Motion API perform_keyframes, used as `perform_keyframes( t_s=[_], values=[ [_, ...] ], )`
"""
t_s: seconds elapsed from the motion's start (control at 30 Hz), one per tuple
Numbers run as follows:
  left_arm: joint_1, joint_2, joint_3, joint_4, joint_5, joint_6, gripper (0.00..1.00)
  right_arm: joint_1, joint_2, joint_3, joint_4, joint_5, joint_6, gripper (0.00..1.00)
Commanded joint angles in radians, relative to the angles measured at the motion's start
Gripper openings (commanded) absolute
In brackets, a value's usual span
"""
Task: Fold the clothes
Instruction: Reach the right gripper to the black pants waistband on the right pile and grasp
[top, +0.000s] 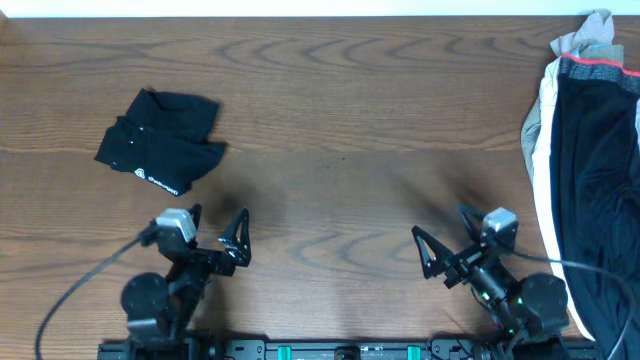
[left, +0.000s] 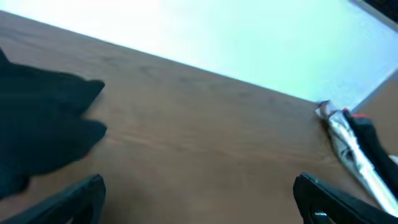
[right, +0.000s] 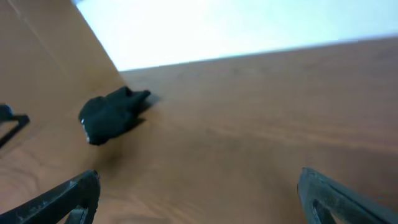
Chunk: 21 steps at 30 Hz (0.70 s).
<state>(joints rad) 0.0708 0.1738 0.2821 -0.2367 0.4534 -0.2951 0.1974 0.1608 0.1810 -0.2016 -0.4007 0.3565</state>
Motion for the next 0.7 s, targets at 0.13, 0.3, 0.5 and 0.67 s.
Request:
perform_keyframes(
  t_s=[0.13, 0.3, 0.5, 0.67],
  values=[
    [-0.003, 0.488, 0.404, -0.15, 0.062, 0.015, 0.98, -0.009, 0.398, 0.253, -0.015, 0.043, 0.018, 0.99],
    [-0.003, 0.801, 0.764, -0.426, 0.051, 0.162, 0.98, -0.01, 0.756, 0.587, -0.229, 0.145, -0.051, 0.99],
    [-0.003, 1.065, 1.092, -0.62, 0.051, 0.299, 0.98, -0.011, 1.12, 1.08, -0.621, 0.179, -0.201, 0.99],
    [-0.003, 1.099, 1.115, -0.63, 0.078, 0.31, 0.98, -0.016, 1.256, 1.194, -0.739, 0.149, -0.205, 0.99]
  ],
)
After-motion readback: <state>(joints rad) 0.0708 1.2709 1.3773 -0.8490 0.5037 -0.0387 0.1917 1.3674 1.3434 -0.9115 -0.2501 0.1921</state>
